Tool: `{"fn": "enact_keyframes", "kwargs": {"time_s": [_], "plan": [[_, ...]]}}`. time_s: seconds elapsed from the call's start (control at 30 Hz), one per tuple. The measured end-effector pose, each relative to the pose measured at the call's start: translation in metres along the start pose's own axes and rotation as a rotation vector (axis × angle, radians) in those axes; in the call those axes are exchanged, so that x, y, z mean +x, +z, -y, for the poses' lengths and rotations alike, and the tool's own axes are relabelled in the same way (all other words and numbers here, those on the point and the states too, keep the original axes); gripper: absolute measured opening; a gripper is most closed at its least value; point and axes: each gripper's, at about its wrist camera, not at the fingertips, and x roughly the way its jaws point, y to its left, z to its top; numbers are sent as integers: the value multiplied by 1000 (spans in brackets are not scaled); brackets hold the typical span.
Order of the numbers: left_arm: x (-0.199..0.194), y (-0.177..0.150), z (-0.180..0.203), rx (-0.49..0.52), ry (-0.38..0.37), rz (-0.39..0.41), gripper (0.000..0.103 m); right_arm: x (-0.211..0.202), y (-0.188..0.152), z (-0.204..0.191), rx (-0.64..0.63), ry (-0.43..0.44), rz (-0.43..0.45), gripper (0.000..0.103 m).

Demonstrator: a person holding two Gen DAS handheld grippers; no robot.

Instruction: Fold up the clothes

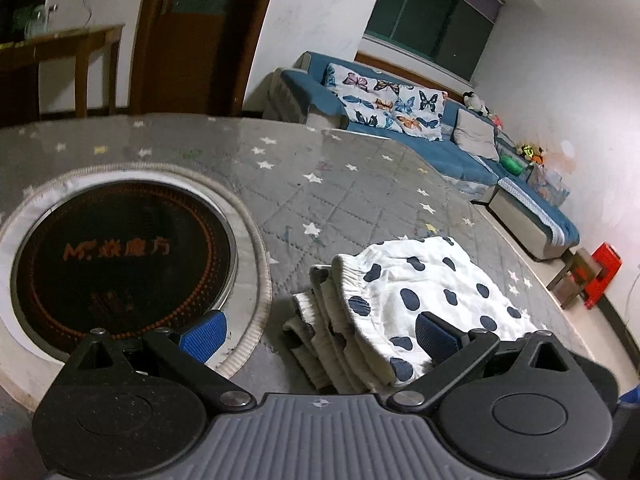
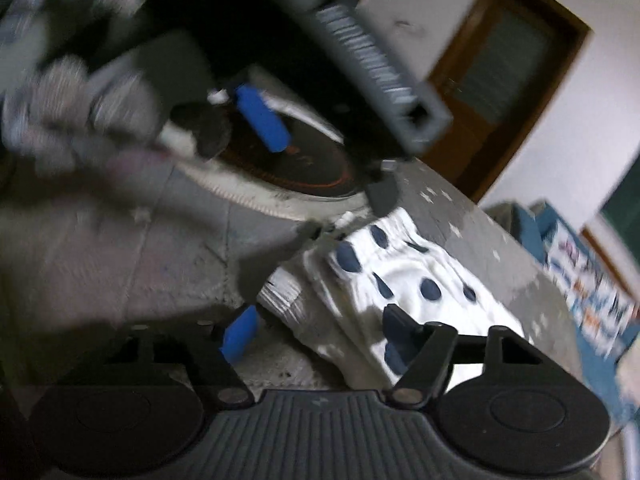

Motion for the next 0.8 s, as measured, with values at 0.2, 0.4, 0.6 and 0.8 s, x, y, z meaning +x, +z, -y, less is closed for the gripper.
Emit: {"fn": "enact_keyframes", "kwargs": {"time_s": [0.2,0.4,0.6,0.8], "plan": [[7,4,-14,-138,-60,-39,103,6,5,-9,-53,4,13,40],[19,1,-22,-276,-121,-88,103,-6,8,12,120,33,80,24],[30,-9,-29,-437,-189,-136,103,-28,6,39,286,63,135,16],[44,-16,-31,-556,-254,-180,103,-41,1,49,375,101,158,16]]}}
